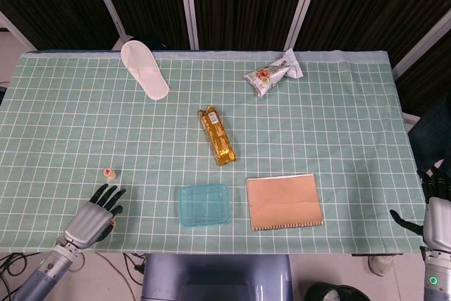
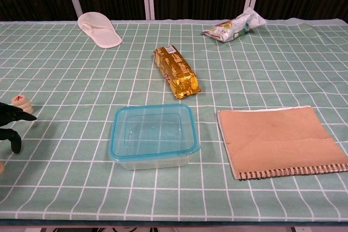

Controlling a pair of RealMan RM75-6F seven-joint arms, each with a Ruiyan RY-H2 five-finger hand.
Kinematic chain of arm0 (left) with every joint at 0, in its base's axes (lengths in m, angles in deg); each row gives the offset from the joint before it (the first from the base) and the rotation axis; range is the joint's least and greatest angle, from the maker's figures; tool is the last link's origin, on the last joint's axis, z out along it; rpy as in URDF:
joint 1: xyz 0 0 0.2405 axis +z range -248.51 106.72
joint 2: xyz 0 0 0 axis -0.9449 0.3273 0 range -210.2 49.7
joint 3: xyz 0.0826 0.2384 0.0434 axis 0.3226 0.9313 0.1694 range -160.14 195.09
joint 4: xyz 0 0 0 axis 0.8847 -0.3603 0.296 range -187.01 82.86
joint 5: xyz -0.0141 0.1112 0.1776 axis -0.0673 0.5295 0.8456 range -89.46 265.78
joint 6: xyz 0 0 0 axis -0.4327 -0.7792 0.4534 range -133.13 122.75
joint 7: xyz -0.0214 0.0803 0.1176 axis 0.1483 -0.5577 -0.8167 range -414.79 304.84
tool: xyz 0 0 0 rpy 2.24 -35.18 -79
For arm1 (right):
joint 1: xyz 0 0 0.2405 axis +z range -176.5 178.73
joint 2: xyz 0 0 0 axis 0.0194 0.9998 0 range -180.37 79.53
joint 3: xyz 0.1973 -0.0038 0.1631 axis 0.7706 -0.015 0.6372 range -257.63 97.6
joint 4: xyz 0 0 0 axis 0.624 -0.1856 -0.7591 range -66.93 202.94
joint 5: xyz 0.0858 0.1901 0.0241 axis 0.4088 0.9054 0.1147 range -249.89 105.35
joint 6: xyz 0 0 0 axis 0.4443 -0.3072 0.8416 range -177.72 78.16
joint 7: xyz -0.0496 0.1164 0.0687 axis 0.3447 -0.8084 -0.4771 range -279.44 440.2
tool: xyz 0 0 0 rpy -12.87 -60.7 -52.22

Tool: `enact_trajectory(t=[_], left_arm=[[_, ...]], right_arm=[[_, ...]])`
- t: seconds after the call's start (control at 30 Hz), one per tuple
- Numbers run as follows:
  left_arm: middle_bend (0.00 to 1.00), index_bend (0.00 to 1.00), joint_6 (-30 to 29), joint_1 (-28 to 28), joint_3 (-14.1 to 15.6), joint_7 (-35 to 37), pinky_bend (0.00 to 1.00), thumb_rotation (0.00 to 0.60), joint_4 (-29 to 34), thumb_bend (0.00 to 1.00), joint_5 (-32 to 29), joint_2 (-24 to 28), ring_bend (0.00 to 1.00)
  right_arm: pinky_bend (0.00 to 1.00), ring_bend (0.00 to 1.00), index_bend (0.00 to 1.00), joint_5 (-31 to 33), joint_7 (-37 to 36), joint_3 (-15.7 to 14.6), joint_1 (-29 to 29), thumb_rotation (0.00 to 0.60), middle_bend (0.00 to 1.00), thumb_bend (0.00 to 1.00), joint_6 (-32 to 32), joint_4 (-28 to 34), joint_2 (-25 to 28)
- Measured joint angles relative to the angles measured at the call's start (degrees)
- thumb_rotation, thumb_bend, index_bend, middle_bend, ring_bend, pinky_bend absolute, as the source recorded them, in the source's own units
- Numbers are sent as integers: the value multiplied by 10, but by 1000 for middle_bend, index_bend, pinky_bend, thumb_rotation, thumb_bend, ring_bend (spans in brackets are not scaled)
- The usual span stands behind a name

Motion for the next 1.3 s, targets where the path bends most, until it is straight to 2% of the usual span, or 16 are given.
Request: enact_trajectory(t=[1.3], left_arm=[[72,421,9,24,-11,-5,64,600,-24,335,16,-10,0]], right_arm=[[0,68,150,5,4,4,-1,600,69,205,4,0,-2]])
